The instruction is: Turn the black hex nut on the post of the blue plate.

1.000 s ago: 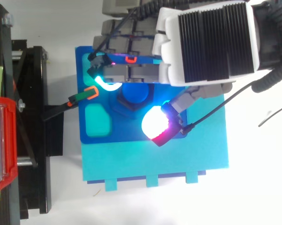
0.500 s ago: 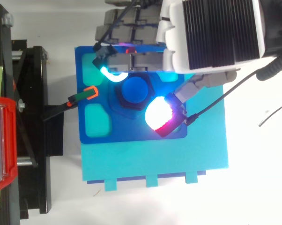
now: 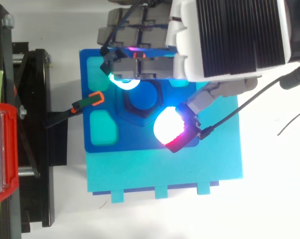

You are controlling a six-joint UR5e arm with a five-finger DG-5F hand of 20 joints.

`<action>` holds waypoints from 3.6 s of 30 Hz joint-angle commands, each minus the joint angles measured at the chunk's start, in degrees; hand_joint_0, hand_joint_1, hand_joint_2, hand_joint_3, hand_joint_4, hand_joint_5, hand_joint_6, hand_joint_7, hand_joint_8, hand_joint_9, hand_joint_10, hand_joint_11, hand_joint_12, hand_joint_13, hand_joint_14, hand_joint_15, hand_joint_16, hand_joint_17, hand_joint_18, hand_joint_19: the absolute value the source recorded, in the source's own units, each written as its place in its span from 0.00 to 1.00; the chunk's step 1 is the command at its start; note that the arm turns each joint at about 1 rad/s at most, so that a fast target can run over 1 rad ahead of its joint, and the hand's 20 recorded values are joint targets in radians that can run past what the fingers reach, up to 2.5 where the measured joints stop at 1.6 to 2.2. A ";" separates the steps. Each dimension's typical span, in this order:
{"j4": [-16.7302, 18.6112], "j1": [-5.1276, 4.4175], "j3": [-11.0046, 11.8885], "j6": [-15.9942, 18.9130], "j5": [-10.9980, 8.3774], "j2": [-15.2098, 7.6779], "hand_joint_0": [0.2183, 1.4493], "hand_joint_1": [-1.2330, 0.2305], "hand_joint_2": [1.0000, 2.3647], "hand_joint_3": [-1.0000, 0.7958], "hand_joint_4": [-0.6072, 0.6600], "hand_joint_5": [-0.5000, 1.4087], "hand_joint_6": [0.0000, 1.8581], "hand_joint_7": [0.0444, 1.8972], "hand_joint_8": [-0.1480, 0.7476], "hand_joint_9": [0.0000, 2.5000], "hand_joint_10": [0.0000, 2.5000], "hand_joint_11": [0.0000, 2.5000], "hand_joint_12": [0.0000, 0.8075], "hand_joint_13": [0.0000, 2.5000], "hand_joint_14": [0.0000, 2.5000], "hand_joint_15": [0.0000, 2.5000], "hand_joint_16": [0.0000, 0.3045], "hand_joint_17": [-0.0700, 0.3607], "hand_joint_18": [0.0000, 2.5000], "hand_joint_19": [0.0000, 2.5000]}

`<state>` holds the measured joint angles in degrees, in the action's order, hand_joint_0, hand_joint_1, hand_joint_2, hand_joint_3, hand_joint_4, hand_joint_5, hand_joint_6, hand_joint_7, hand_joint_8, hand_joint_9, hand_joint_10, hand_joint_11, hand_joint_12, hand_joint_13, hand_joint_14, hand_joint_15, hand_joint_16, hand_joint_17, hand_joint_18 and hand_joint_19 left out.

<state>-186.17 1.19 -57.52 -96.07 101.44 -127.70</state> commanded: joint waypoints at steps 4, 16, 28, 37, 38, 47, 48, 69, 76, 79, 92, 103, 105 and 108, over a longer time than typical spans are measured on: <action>0.72 -1.28 -0.14 0.18 -2.03 0.00 0.23 0.66 0.00 0.28 0.64 0.16 0.27 0.54 0.48 0.18 0.00 0.02 0.45 0.17 0.00 0.03 0.18 0.45 0.15 0.09; 11.89 -3.39 -5.15 2.20 -5.20 0.00 0.23 0.67 0.00 0.28 0.65 0.16 0.27 0.53 0.48 0.18 0.00 0.02 0.45 0.17 0.00 0.03 0.18 0.44 0.13 0.10; 11.10 -3.65 -4.80 2.20 -5.20 0.00 0.23 0.67 0.00 0.28 0.66 0.17 0.27 0.53 0.48 0.18 0.00 0.02 0.45 0.17 0.00 0.03 0.18 0.44 0.13 0.10; 10.66 -3.83 -4.88 2.11 -5.11 -0.09 0.23 0.67 0.00 0.28 0.66 0.17 0.27 0.53 0.48 0.18 0.00 0.02 0.45 0.17 0.00 0.03 0.17 0.44 0.12 0.10; 10.57 -3.74 -4.88 2.11 -5.11 0.00 0.23 0.67 0.00 0.28 0.66 0.17 0.27 0.53 0.48 0.18 0.00 0.03 0.45 0.17 0.00 0.03 0.17 0.44 0.12 0.10; 8.37 -3.74 -4.88 2.11 -4.93 0.00 0.23 0.67 0.00 0.28 0.66 0.17 0.27 0.55 0.48 0.18 0.00 0.02 0.45 0.17 0.00 0.03 0.17 0.44 0.12 0.10; 7.93 -3.65 -4.88 2.11 -4.84 -0.09 0.23 0.67 0.00 0.28 0.66 0.17 0.27 0.55 0.48 0.18 0.00 0.02 0.45 0.17 0.00 0.03 0.17 0.44 0.12 0.10; 7.05 -1.28 -4.80 1.06 -1.59 0.00 0.23 0.67 0.00 0.28 0.64 0.17 0.27 0.59 0.48 0.18 0.00 0.02 0.45 0.18 0.00 0.03 0.17 0.44 0.13 0.10; 6.70 0.48 -4.88 0.97 0.69 0.00 0.23 0.66 0.00 0.28 0.64 0.17 0.27 0.60 0.48 0.18 0.00 0.03 0.45 0.18 0.00 0.03 0.17 0.44 0.13 0.10; 6.35 0.74 -4.88 1.06 1.13 0.00 0.23 0.66 0.00 0.28 0.64 0.17 0.27 0.60 0.48 0.18 0.00 0.03 0.45 0.18 0.00 0.03 0.17 0.44 0.13 0.10; 5.73 2.06 -3.83 1.15 2.98 0.00 0.23 0.66 0.00 0.28 0.64 0.17 0.27 0.60 0.48 0.18 0.00 0.03 0.45 0.18 0.00 0.03 0.17 0.44 0.13 0.10; 2.83 0.65 -0.31 1.59 0.78 0.00 0.23 0.65 0.00 0.28 0.65 0.17 0.27 0.59 0.48 0.18 0.00 0.02 0.45 0.18 0.00 0.03 0.17 0.44 0.13 0.10; 3.01 0.22 -0.31 1.59 -0.10 0.00 0.23 0.65 0.00 0.28 0.65 0.17 0.27 0.59 0.48 0.18 0.00 0.03 0.44 0.18 0.00 0.03 0.17 0.44 0.13 0.10; 3.62 -0.49 -0.40 1.59 -1.15 -0.09 0.23 0.65 0.00 0.28 0.65 0.17 0.27 0.59 0.48 0.18 0.00 0.03 0.44 0.17 0.00 0.03 0.17 0.44 0.13 0.09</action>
<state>-183.06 1.44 -57.91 -94.49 101.50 -127.74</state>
